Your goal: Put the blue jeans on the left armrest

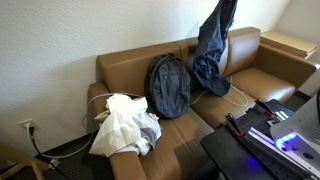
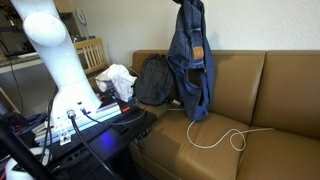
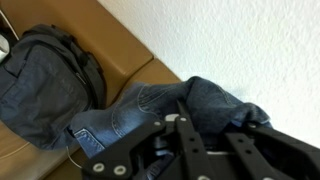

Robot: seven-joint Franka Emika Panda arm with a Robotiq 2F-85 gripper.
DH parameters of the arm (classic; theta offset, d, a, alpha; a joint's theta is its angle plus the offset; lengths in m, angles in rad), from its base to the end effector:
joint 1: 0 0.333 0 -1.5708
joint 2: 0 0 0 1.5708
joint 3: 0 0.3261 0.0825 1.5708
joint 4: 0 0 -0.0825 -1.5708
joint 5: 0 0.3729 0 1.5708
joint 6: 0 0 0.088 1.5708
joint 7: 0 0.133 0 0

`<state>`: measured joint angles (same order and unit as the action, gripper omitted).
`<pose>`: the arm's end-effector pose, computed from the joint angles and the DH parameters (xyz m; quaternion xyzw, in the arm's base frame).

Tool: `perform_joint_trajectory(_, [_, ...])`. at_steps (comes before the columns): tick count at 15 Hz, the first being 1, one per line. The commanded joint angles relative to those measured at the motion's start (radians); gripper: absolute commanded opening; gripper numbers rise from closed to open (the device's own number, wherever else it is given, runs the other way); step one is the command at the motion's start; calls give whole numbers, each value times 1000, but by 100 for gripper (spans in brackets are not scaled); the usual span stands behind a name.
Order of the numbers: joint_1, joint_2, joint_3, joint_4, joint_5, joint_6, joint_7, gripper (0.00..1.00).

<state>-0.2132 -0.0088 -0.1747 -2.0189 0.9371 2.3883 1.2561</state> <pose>0.5522 -0.2026 0.4946 -0.4018 0.8225 0.0020 0.4025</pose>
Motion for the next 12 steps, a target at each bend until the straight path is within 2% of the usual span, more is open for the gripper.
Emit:
perform_joint_trajectory(1, [48, -197, 33, -89, -63, -51, -38, 4])
perform_joint_trajectory(4, [92, -327, 74, -133, -93, -139, -37, 4])
perform_joint_trajectory(6, [128, -398, 101, -128, -52, -196, -36, 4])
perform_joint_trajectory(7, [100, -305, 94, -101, -85, -161, -7, 15])
perform_joint_trajectory(10, [121, -385, 119, -118, -81, -196, -7, 15])
perform_joint_trajectory(11, [120, -391, 118, -122, -81, -197, -7, 4])
perform_joint_trajectory(12, [150, -391, 135, -150, -78, -239, -28, 4])
